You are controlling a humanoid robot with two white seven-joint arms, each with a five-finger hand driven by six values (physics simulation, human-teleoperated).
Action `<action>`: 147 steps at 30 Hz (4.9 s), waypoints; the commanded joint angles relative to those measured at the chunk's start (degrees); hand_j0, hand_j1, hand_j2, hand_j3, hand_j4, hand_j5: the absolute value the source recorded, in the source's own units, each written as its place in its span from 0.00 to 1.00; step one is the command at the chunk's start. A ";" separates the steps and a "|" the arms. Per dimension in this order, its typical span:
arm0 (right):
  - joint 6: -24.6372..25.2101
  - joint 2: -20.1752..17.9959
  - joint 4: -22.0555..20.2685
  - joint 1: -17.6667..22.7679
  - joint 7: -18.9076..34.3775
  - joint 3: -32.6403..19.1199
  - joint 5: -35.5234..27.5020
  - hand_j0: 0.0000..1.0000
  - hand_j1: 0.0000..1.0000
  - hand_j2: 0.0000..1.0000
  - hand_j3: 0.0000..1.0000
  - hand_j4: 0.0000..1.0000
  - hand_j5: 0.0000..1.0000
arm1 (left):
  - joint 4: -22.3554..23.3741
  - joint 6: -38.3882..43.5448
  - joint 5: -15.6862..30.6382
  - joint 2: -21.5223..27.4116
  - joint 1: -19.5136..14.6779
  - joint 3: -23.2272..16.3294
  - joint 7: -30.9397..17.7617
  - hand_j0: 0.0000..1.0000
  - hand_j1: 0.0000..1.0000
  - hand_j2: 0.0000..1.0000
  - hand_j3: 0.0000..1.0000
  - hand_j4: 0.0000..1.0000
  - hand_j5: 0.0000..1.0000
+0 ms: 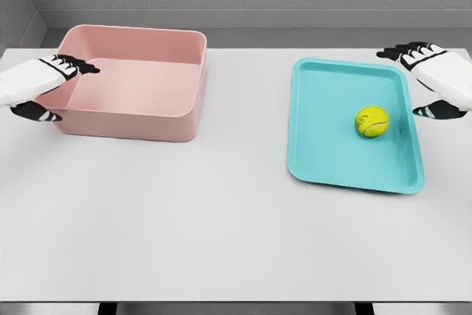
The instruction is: Put the tennis from the blue tray into the pink basket with both arms
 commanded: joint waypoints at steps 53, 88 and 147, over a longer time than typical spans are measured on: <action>12.32 12.14 16.69 -22.24 24.49 23.29 -0.79 1.00 1.00 1.00 1.00 1.00 1.00 | -0.02 0.05 0.18 1.02 -0.26 0.12 -0.06 1.00 1.00 1.00 1.00 1.00 1.00; 12.05 11.35 14.58 -22.59 24.40 23.56 -0.79 0.57 0.57 0.57 0.57 0.57 0.57 | -2.83 0.05 0.53 5.15 0.35 0.47 0.03 1.00 1.00 1.00 1.00 1.00 1.00; -4.65 30.59 0.08 -29.62 24.49 32.70 -1.40 0.57 0.57 0.57 0.57 0.57 0.57 | -4.32 0.05 0.36 5.24 0.53 0.39 0.03 1.00 1.00 1.00 1.00 1.00 1.00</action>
